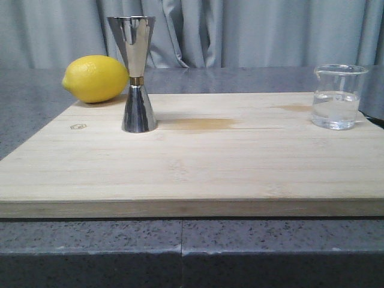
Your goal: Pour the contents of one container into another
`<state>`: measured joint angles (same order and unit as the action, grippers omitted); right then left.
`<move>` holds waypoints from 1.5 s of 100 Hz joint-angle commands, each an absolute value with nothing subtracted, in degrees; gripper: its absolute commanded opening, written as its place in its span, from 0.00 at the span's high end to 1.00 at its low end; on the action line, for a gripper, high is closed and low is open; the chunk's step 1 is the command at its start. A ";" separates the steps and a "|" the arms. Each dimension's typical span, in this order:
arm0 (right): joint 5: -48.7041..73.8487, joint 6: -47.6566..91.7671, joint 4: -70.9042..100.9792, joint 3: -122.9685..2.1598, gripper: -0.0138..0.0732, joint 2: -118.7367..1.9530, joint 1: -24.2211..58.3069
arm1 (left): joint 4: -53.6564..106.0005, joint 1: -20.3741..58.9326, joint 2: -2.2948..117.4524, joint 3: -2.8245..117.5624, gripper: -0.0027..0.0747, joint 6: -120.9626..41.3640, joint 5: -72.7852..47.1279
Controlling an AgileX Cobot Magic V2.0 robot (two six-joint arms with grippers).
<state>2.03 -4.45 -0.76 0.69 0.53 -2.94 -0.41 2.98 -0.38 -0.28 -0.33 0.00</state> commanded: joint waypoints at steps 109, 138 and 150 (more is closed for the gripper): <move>-0.33 -4.17 -1.33 -2.06 0.92 1.64 -3.25 | 5.65 3.49 -1.54 1.56 0.99 0.00 4.78; 12.30 -4.06 -3.76 -14.63 0.92 -1.18 -3.25 | 5.36 3.49 3.58 15.38 0.99 -0.85 -7.41; 17.41 -1.77 -4.71 -20.85 0.92 -4.82 -3.25 | 2.86 3.49 8.44 21.85 0.99 -1.22 -12.12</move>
